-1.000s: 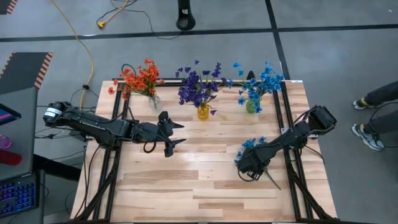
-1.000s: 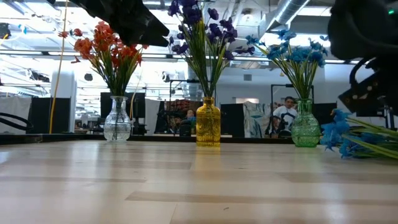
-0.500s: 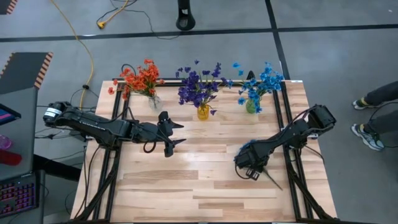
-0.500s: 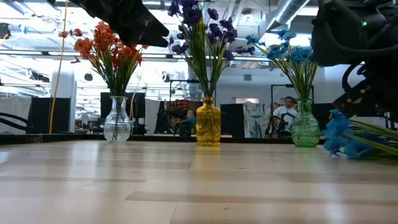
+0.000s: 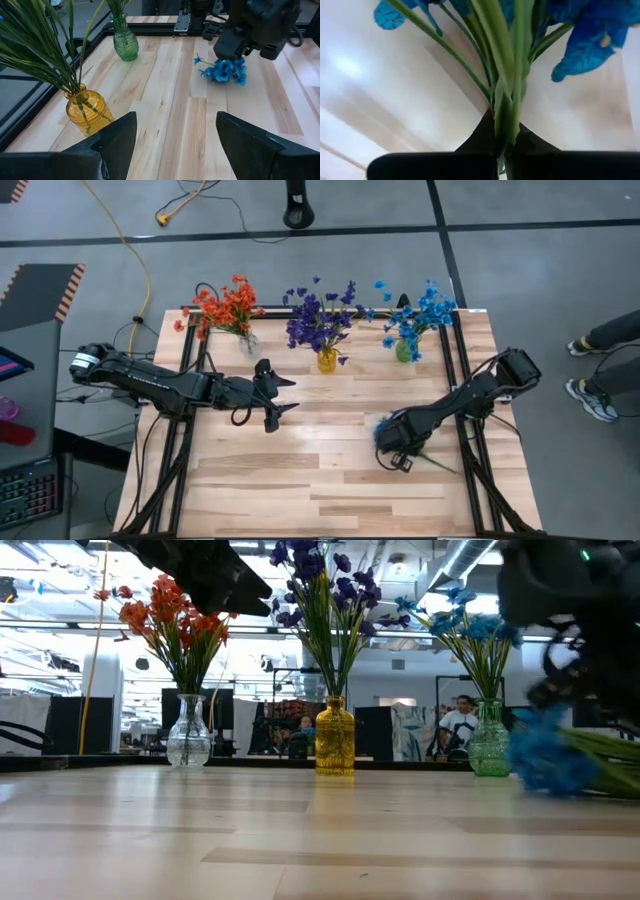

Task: Sort flowers into vase by color
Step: Put the blue flower into the green vase

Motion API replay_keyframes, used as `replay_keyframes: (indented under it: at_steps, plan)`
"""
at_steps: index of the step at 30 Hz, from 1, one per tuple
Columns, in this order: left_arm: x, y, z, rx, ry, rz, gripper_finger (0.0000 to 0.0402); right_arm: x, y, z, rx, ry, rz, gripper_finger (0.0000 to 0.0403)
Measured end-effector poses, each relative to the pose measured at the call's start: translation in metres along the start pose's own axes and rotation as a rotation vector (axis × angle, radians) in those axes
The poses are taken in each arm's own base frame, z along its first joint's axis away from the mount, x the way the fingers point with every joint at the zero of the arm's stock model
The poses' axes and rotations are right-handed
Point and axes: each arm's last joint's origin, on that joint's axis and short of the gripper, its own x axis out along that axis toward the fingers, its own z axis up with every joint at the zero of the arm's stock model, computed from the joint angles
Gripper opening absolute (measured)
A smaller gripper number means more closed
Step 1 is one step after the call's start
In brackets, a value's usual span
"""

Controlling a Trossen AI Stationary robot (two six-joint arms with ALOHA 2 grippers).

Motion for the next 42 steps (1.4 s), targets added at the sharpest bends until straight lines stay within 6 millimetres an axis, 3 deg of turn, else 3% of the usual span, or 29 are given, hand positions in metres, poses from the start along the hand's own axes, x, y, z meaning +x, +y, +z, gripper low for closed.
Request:
replay_keyframes:
  at_steps: [7, 13, 24, 42]
  plan:
    - [0.0, 0.0, 0.0, 0.0, -0.001, 0.0, 0.0261, -0.033, 0.001, -0.002, -0.026, -0.245, 0.083, 0.0029]
    - [0.0, 0.0, 0.0, -0.001, -0.003, 0.0, 0.0261, -0.072, -0.013, -0.013, 0.016, -0.551, 0.094, 0.0029]
    - [0.0, 0.0, 0.002, -0.001, -0.017, -0.001, 0.0261, -0.133, -0.047, -0.054, 0.01, -1.122, 0.023, 0.0031]
    - [0.0, 0.001, 0.01, -0.017, -0.103, 0.032, 0.0261, -0.173, -0.1, -0.094, -0.108, -1.427, -0.131, 0.0031]
